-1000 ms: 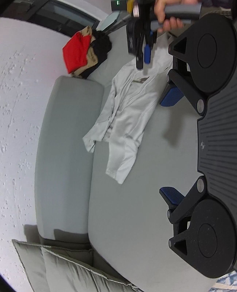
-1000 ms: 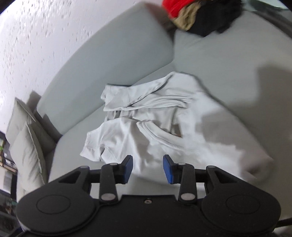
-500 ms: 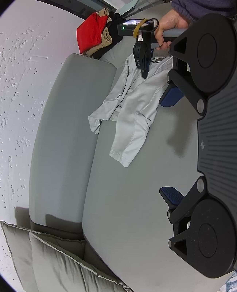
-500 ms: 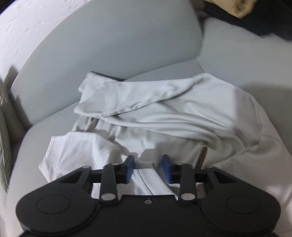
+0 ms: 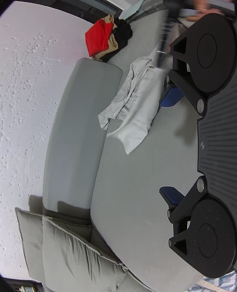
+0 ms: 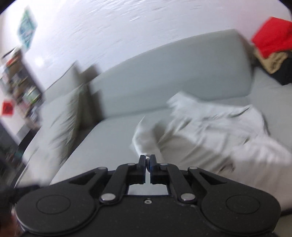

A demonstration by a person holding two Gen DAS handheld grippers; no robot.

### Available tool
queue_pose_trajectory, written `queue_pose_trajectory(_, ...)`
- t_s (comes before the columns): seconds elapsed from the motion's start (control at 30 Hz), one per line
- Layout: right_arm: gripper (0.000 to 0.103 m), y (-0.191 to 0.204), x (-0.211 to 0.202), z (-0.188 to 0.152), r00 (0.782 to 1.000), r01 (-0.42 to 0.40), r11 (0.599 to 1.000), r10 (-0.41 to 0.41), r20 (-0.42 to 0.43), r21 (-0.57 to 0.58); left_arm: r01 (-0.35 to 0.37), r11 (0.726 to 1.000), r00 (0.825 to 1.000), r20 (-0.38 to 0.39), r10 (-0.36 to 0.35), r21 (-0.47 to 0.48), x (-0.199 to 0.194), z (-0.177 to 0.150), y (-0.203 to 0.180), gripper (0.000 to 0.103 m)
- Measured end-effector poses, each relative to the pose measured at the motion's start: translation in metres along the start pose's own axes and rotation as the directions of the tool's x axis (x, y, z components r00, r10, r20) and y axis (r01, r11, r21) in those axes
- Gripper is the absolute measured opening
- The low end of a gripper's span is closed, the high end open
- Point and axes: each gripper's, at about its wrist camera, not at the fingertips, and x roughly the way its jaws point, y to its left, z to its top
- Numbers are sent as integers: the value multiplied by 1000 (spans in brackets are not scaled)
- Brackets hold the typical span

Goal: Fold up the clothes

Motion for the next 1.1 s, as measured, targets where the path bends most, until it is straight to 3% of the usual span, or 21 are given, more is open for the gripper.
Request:
queue_pose_trajectory(0.1, 4, 34, -7, -43, 995, 3, 992, -16, -100, -129, 12, 1000, 1000, -3, -12, -4, -17, -8, 7, 94)
queue_pose_trajectory(0.2, 5, 47, 3, -77, 973, -5, 974, -48, -227, -228, 35, 999, 999, -41, -36, -20, -19, -19, 10, 94)
queue_pose_trajectory(0.27, 6, 47, 2, -89, 960, -22, 977, -40, -278, -214, 35, 999, 997, -68, -38, -35, -16, -27, 11, 94)
queue_pose_trajectory(0.33, 11, 39, -11, -88, 967, -15, 990, -22, -252, -142, 40, 998, 996, -83, -43, -39, -11, -35, 11, 94)
queue_pose_trajectory(0.4, 29, 27, -27, -83, 980, 1, 999, -11, -199, -51, 14, 1000, 996, -83, -16, -23, -1, -43, 7, 96)
queue_pose_trajectory(0.43, 32, 18, -35, -78, 986, 12, 1000, -12, -169, 2, 4, 1000, 995, -97, -5, -15, 8, -45, 5, 96)
queue_pose_trajectory(0.5, 33, 1, -50, -73, 993, 26, 995, -14, -119, 96, -17, 1000, 991, -132, 17, -2, 27, -49, 0, 96)
queue_pose_trajectory(0.6, 34, -23, -68, -68, 996, 54, 981, -41, -74, 185, -35, 999, 969, -245, 29, -24, 70, -49, -6, 91)
queue_pose_trajectory(0.7, 37, -39, -80, -71, 997, 72, 971, -63, -47, 230, -40, 994, 945, -326, 6, -97, 107, -45, -2, 66)
queue_pose_trajectory(0.83, 42, -57, -85, -74, 997, 83, 956, -77, -30, 282, -41, 987, 939, -345, -15, -156, 136, -34, 4, 38)
queue_pose_trajectory(0.9, 42, -67, -84, -76, 996, 89, 947, -85, -28, 310, -38, 985, 940, -340, -21, -168, 146, -28, 6, 37)
queue_pose_trajectory(1.0, 43, -80, -81, -78, 995, 97, 933, -92, -32, 347, 29, 972, 936, -335, -108, -232, 159, -23, 12, 39)
queue_pose_trajectory(1.1, 43, -90, -78, -79, 995, 102, 923, -96, -36, 371, 111, 946, 916, -337, -216, -303, 172, -21, 18, 42)
